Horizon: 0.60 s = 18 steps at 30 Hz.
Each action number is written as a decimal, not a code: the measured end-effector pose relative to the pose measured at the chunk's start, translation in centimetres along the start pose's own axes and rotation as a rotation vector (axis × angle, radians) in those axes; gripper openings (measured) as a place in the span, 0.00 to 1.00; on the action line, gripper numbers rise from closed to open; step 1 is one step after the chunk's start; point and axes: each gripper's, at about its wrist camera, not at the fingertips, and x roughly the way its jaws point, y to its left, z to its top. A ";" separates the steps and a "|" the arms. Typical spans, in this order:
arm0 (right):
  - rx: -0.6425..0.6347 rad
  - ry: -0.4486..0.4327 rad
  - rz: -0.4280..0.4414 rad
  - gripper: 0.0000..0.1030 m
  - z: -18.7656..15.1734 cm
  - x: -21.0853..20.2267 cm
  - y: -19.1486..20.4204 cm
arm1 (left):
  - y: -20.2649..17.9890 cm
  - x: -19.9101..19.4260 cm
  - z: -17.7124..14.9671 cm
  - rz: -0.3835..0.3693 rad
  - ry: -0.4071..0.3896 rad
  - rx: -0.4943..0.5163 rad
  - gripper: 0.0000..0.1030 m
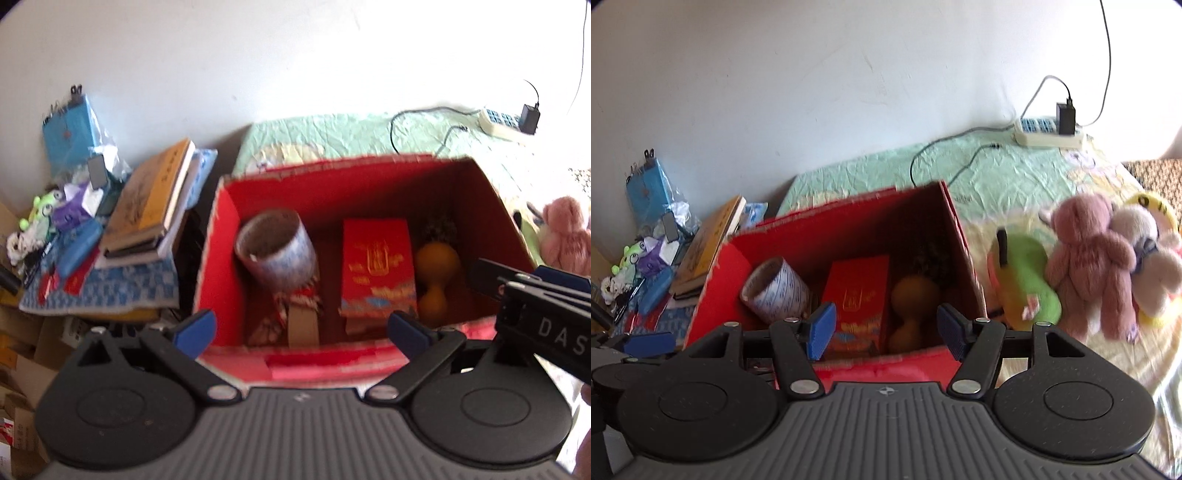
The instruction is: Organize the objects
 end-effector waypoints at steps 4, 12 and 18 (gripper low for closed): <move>0.006 -0.006 -0.001 0.62 1.8 0.7 0.2 | 0.6 0.5 2.1 0.007 -0.027 -0.008 0.97; -0.012 -0.023 -0.036 0.66 3.6 2.1 0.9 | 1.1 1.9 4.8 0.030 -0.056 -0.011 0.97; -0.022 0.023 -0.045 0.67 2.7 3.0 0.6 | 0.9 3.5 3.6 0.005 -0.006 -0.040 0.97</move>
